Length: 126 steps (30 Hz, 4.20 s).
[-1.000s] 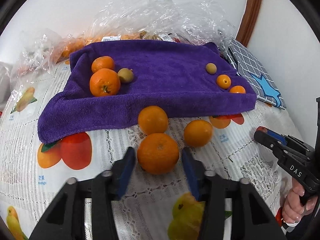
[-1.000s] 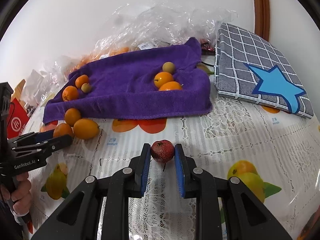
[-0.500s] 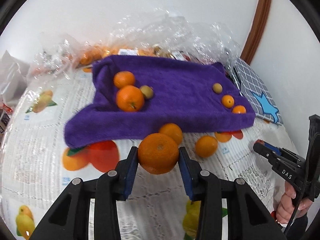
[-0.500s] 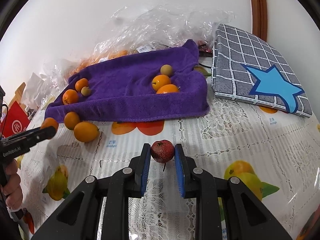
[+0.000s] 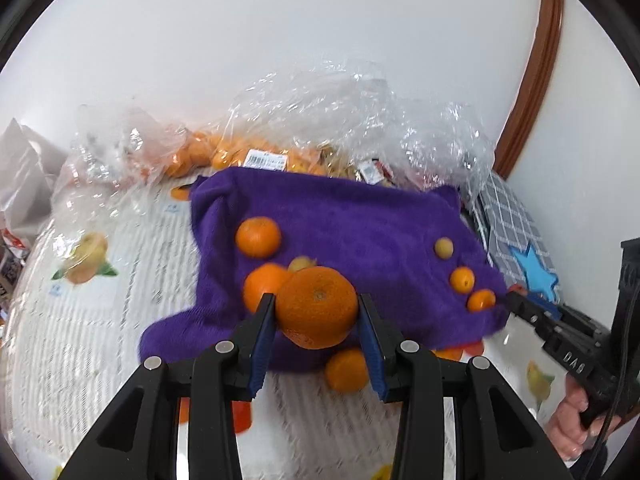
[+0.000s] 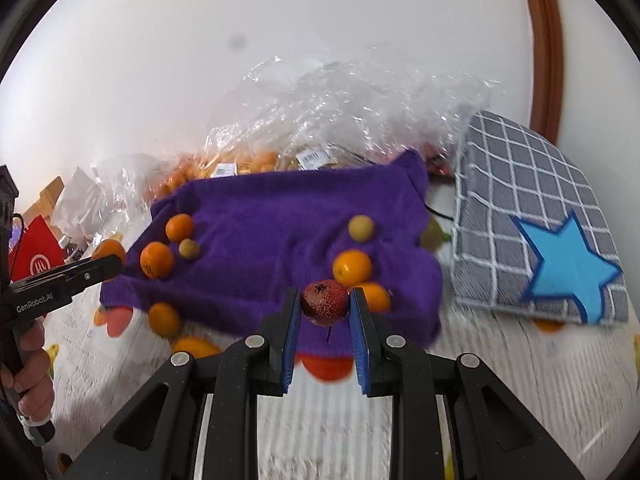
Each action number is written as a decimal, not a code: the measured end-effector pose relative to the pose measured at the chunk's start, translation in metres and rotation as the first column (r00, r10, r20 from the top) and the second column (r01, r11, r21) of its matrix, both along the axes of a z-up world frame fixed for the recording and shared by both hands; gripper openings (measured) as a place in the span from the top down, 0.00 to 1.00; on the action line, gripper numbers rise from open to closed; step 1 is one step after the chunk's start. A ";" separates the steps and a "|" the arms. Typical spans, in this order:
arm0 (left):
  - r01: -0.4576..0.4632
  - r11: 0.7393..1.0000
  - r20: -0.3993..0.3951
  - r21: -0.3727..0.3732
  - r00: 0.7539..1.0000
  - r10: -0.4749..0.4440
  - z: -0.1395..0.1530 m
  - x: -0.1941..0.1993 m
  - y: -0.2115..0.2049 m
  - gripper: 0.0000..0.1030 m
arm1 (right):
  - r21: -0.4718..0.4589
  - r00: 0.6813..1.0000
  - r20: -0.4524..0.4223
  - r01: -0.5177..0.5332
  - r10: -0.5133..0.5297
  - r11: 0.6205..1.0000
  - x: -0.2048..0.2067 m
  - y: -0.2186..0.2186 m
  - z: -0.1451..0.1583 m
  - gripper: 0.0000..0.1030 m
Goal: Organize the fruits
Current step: 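Carry both fruits onto the towel and open the right tool, then the left, then grasp an oval orange fruit with the right tool while the left tool grasps an orange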
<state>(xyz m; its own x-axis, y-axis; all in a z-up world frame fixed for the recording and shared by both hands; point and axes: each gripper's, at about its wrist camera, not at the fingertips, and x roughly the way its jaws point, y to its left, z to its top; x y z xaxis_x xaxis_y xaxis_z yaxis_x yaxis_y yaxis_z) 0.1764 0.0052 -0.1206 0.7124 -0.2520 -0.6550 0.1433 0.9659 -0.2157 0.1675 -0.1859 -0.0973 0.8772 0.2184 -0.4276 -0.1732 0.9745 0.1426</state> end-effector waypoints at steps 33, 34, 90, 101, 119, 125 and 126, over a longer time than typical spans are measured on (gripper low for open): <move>0.098 0.995 -0.066 -0.021 0.993 -0.099 -0.047 0.057 -0.041 0.63 | -0.041 0.991 -0.077 -0.110 0.107 0.993 0.065 0.016 -0.027 0.76; 0.096 0.995 -0.063 -0.019 0.993 -0.097 -0.047 0.056 -0.041 0.63 | -0.043 0.992 -0.075 -0.107 0.103 0.993 0.065 0.016 -0.028 0.76; -0.116 0.993 0.070 0.005 0.991 0.115 -0.033 -0.045 0.058 0.55 | -0.119 0.985 -0.149 -0.110 0.091 0.987 0.005 0.103 -0.057 0.66; -0.016 1.000 0.030 0.015 0.999 0.015 -0.037 -0.047 0.040 0.55 | -0.077 0.992 -0.093 -0.097 0.090 0.992 -0.013 0.081 -0.048 0.66; 0.112 0.993 -0.145 0.046 0.984 -0.104 -0.058 -0.012 -0.036 0.51 | -0.053 0.999 -0.050 0.009 -0.012 0.999 -0.037 0.013 -0.045 0.66; 0.106 0.992 -0.143 0.068 0.985 -0.095 -0.059 -0.009 -0.042 0.69 | -0.037 0.998 -0.051 0.027 -0.029 0.999 -0.035 0.002 -0.045 0.66; 0.107 0.992 -0.143 0.064 0.985 -0.097 -0.058 -0.009 -0.041 0.69 | -0.034 0.998 -0.052 0.028 -0.030 0.999 -0.034 0.000 -0.045 0.66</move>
<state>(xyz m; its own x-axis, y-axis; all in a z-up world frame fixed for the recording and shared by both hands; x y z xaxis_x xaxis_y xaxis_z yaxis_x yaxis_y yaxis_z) 0.1677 -0.0359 -0.1790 0.5860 -0.2681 -0.7647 0.2157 0.9612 -0.1717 0.1334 -0.1855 -0.1423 0.8593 0.1776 -0.4796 -0.1376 0.9835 0.1178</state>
